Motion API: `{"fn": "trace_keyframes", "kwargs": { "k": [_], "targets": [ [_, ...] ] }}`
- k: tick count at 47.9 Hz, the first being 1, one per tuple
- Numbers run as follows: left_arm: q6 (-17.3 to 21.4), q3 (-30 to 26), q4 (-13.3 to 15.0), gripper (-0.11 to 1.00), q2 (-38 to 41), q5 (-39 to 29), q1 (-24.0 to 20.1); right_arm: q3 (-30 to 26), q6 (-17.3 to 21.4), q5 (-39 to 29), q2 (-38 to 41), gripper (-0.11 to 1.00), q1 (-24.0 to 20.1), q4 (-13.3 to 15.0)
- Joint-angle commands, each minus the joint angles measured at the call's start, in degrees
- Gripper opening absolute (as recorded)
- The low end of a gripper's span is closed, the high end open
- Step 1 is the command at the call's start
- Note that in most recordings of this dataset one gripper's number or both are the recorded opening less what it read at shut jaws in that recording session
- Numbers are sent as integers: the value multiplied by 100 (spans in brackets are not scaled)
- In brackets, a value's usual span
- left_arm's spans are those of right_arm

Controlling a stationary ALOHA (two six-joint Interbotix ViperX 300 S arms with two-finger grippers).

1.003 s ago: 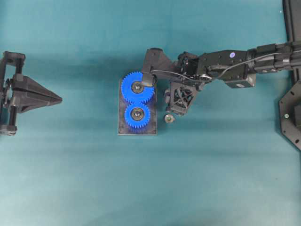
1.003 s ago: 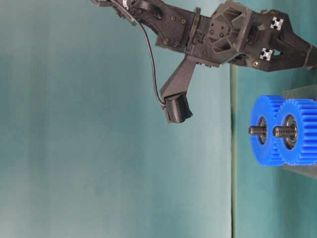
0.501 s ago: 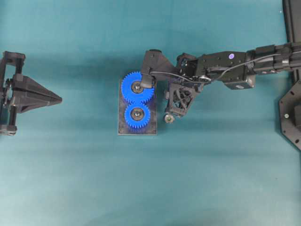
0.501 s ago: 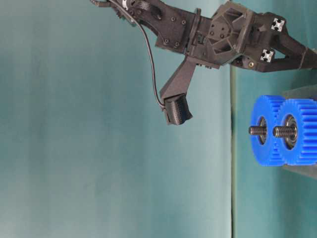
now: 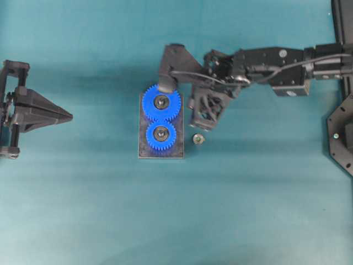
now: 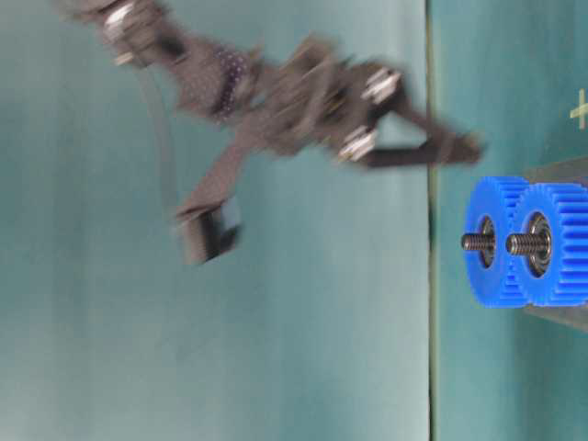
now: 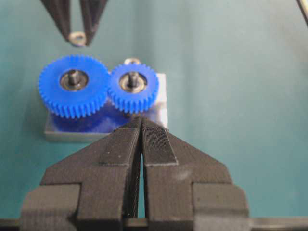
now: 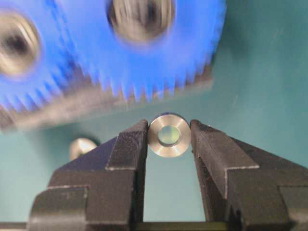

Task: Insert the washer onto the shaft.
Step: 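Carry the washer over the top blue gear and lower it onto its shaft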

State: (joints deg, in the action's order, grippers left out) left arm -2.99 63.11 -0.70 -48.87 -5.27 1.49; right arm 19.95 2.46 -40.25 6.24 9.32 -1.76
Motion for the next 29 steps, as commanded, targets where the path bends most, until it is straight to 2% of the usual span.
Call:
{"fn": "trace_keyframes", "kwargs": {
  "k": [1,13,29],
  "targets": [
    [-9,-62,-9,0,18,18,-18,-431,-35,-70,9,30,-26,18],
    [-9,-53,-9,0,0,26,-18,-1081,-123,-281,352,30,-105,18],
    [-9,-44,-9,0,0,18,-18,-1327,-264,-448,650,30,-167,18]
  ]
}}
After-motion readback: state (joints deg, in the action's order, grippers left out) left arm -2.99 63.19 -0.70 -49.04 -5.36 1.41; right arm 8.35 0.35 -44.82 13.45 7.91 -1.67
